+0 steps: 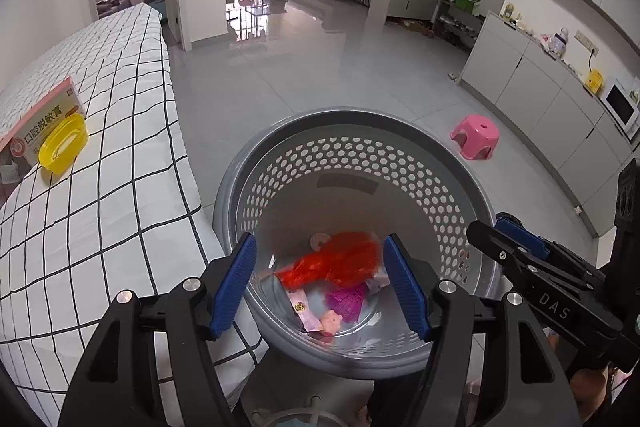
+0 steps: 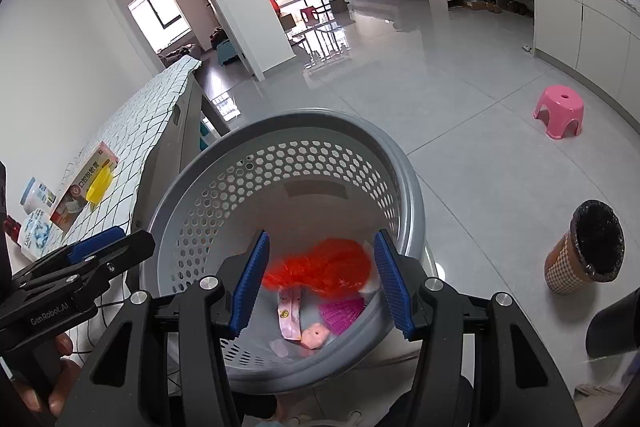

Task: Collect trash
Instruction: 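Open both grippers over the grey basket to drop the bag and packet, then move both tools back from the basket toward the table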

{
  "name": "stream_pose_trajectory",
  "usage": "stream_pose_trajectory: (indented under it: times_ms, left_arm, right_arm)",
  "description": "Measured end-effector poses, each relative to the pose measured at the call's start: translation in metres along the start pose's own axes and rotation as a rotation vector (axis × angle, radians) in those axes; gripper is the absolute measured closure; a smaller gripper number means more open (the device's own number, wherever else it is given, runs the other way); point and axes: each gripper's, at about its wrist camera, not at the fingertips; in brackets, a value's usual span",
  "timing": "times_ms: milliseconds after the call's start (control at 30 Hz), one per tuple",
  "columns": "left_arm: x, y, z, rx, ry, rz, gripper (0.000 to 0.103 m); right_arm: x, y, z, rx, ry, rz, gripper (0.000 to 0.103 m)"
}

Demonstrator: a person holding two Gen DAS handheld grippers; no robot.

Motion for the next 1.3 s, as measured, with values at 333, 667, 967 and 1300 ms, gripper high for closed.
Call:
stream_pose_trajectory:
  times_ms: [333,667,967,1300]
  left_arm:
    - [0.006,0.001,0.01,-0.021,-0.03,0.011,0.035]
    - [0.026,0.005,0.03,-0.076,-0.103,0.031,0.027]
    - [0.059,0.014,0.06,-0.139,-0.223,0.056,0.017]
    - [0.141,0.035,0.096,-0.159,-0.375,0.153,0.01]
  right_arm:
    - [0.006,0.002,0.005,-0.003,-0.011,0.008,0.051]
    - [0.027,0.008,0.018,-0.018,-0.031,0.052,0.046]
    - [0.067,0.016,0.033,-0.075,-0.032,0.135,0.036]
    - [0.122,0.034,0.026,-0.058,-0.11,0.219,0.028]
Point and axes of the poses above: each gripper's, at about its wrist camera, not at the fingertips, and z roughly against the way its jaws point, x to its left, y to its underside, and after that the axes turned 10 degrees about -x, right-handed
